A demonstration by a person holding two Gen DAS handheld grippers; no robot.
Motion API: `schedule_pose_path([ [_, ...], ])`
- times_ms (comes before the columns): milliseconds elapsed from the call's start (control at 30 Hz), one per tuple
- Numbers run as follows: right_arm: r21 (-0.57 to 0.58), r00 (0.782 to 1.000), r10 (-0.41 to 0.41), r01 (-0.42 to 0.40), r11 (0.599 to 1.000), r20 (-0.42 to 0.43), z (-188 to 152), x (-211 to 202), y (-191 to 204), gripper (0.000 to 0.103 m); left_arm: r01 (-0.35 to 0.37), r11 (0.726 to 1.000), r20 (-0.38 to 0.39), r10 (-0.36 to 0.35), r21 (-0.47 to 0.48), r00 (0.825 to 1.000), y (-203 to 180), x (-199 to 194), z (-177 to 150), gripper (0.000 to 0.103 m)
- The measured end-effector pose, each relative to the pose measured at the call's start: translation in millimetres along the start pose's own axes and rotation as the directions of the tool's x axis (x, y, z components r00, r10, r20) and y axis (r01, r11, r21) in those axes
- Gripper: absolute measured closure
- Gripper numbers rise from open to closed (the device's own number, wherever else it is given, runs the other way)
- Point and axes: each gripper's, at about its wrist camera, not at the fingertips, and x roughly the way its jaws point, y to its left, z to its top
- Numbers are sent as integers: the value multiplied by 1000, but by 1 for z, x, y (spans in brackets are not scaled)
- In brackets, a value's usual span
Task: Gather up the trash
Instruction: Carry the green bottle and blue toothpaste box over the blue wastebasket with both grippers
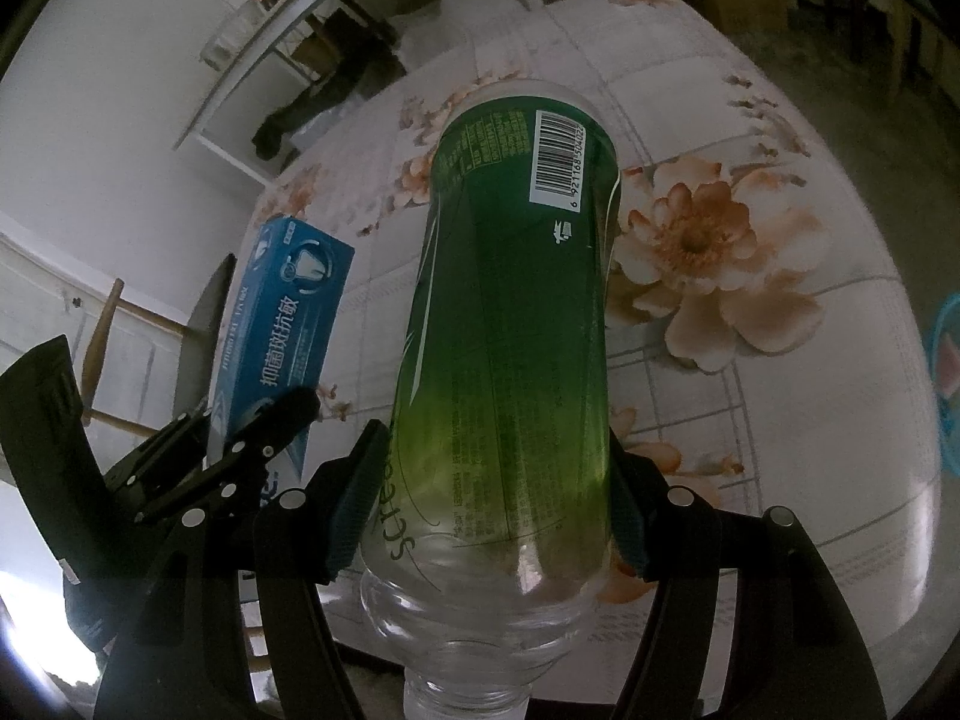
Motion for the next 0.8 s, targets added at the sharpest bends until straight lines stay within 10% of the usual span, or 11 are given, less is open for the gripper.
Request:
schedule_pose_path([
  [433,161,979,98,-127,979,177,-17,-62,-66,40,183,975,1,-185,124,983,-70,-13,40,71],
  [600,320,948,7,-115,941,319,-46,-123,-148,40,297,927,-29,-298,229,954,-146,-15,67,71],
  [800,543,914,-142,-96,834,380,-102,-175,-258,40,487,822,-206,-443,294,872,-267,13,91,70],
])
